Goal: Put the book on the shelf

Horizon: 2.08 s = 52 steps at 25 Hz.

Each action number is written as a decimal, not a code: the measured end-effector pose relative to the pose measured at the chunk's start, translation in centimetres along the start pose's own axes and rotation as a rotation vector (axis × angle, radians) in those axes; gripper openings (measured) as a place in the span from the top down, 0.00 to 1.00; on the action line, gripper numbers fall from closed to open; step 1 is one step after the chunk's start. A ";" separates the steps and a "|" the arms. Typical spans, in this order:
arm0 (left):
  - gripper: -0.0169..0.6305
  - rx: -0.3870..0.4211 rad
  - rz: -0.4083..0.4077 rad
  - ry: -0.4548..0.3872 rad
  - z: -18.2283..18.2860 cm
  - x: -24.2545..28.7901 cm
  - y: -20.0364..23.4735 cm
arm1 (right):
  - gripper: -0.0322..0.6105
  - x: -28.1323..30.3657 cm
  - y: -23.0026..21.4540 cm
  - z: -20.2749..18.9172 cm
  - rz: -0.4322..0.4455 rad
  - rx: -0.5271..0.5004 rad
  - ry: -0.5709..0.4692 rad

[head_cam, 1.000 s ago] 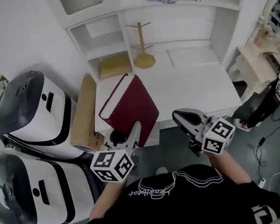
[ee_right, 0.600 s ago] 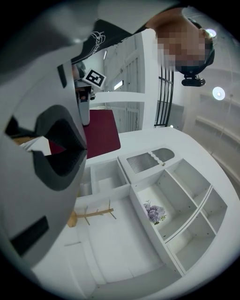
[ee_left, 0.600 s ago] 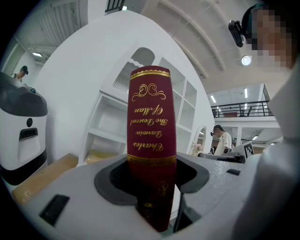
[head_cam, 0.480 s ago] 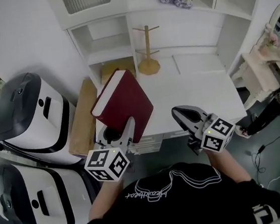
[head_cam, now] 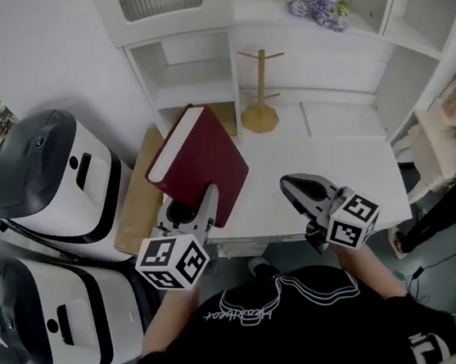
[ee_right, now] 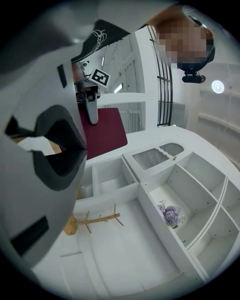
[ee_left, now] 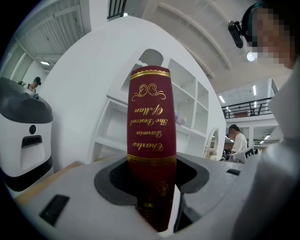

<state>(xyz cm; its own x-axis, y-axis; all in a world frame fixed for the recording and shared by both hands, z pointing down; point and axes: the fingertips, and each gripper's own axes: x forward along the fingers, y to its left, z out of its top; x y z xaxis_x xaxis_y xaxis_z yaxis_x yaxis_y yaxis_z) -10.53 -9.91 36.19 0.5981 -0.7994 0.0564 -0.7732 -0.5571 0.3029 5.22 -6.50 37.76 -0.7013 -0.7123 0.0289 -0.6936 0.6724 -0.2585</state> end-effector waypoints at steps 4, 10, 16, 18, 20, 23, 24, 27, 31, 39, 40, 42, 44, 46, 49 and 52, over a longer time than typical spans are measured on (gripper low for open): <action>0.64 0.037 0.046 0.008 1.0 2.8 1.5 | 0.94 1.9 -2.6 0.9 0.022 0.008 -0.006; 0.64 0.072 0.089 -0.010 2.9 6.5 3.5 | 0.94 4.3 -6.5 1.8 0.036 0.017 -0.007; 0.64 0.091 0.131 -0.013 4.2 10.0 5.6 | 0.94 6.0 -9.2 2.9 0.054 0.026 -0.020; 0.64 0.100 0.137 -0.017 4.8 10.8 6.2 | 0.94 6.6 -9.8 3.2 0.058 0.014 -0.026; 0.64 0.111 0.141 -0.023 5.4 11.6 6.7 | 0.94 7.1 -10.3 3.4 0.061 0.003 -0.030; 0.64 0.138 0.151 -0.029 6.0 12.9 7.5 | 0.94 8.0 -11.1 3.2 0.065 0.008 -0.025; 0.64 0.145 0.155 -0.031 6.2 13.3 7.7 | 0.94 8.2 -11.4 3.1 0.066 0.010 -0.023; 0.64 0.167 0.172 -0.029 6.4 14.5 8.6 | 0.94 8.8 -12.2 3.0 0.067 0.014 -0.014; 0.64 0.206 0.205 -0.020 6.5 15.9 10.0 | 0.94 9.3 -13.0 2.7 0.061 0.019 -0.001; 0.64 0.230 0.238 -0.016 6.9 18.2 12.1 | 0.94 10.1 -14.7 1.7 0.054 0.024 0.034; 0.64 0.231 0.240 -0.014 6.9 18.3 12.2 | 0.94 10.1 -14.8 1.6 0.054 0.024 0.036; 0.64 0.232 0.243 -0.013 6.8 18.7 12.4 | 0.94 10.2 -15.0 1.7 0.054 0.024 0.037; 0.64 0.238 0.246 -0.013 6.9 19.0 12.5 | 0.94 10.4 -15.2 1.7 0.051 0.025 0.039; 0.64 0.243 0.250 -0.014 6.9 19.3 12.6 | 0.94 10.5 -15.4 1.7 0.051 0.027 0.041; 0.64 0.244 0.256 -0.013 7.0 19.8 12.8 | 0.94 10.7 -15.7 1.6 0.053 0.029 0.046; 0.64 0.242 0.269 -0.015 7.2 20.5 13.2 | 0.94 11.0 -16.0 1.4 0.054 0.032 0.048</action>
<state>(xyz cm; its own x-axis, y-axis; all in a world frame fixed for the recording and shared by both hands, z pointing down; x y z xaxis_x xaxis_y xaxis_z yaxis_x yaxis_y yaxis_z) -10.01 -35.30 34.51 0.3645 -0.9269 0.0893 -0.9312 -0.3618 0.0450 8.82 -25.35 40.84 -0.7453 -0.6640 0.0606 -0.6494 0.7023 -0.2915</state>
